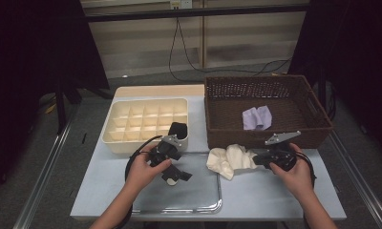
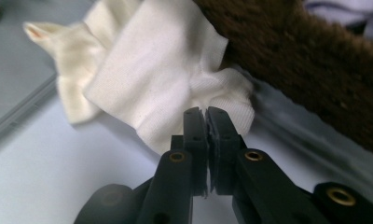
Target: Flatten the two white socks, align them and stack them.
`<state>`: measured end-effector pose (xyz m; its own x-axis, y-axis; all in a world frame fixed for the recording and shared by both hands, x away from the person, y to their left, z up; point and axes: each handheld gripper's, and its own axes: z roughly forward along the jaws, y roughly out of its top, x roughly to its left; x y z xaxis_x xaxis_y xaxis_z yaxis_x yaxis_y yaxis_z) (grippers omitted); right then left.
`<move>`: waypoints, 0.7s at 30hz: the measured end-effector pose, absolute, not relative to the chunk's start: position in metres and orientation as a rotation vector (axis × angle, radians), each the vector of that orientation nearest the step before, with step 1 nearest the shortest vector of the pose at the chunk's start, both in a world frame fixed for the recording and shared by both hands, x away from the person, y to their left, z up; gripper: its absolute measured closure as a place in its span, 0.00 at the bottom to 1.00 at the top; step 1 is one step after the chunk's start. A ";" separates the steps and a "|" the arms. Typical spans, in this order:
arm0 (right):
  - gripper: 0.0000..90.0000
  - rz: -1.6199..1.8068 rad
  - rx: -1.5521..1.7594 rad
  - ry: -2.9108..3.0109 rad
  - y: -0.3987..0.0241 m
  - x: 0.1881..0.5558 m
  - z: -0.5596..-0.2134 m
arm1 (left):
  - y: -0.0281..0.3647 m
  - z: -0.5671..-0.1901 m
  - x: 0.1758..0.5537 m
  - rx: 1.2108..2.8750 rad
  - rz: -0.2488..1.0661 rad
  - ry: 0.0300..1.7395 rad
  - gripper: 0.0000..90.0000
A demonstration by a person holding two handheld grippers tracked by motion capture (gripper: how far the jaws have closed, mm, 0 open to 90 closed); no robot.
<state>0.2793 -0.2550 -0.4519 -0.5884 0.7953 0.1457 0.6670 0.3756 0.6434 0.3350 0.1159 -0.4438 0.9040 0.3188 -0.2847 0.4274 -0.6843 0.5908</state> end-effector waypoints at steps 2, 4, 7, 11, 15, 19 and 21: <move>0.97 1.031 1.286 2.442 -0.250 0.278 -0.446 | 0.114 -0.445 0.335 2.363 -0.224 0.521 0.04; 0.97 1.061 1.256 2.445 -0.244 0.277 -0.441 | 0.114 -0.443 0.335 2.386 -0.215 0.507 0.04; 0.97 1.080 1.208 2.454 -0.235 0.276 -0.436 | 0.114 -0.444 0.334 2.351 -0.225 0.522 0.04; 0.97 1.086 1.178 2.469 -0.224 0.276 -0.435 | 0.114 -0.443 0.335 2.345 -0.231 0.518 0.04; 0.96 1.095 1.150 2.493 -0.216 0.278 -0.436 | 0.112 -0.444 0.335 2.335 -0.228 0.530 0.03; 0.96 1.106 1.115 2.511 -0.206 0.279 -0.437 | 0.109 -0.444 0.336 2.342 -0.213 0.526 0.03; 0.96 1.107 1.096 2.528 -0.200 0.279 -0.436 | 0.107 -0.444 0.336 2.331 -0.194 0.523 0.03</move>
<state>0.2787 -0.2002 -0.4363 -0.7148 0.6875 0.1279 0.5601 0.4534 0.6933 0.3356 0.1069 -0.4438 0.9060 0.3133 -0.2848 0.4232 -0.6523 0.6288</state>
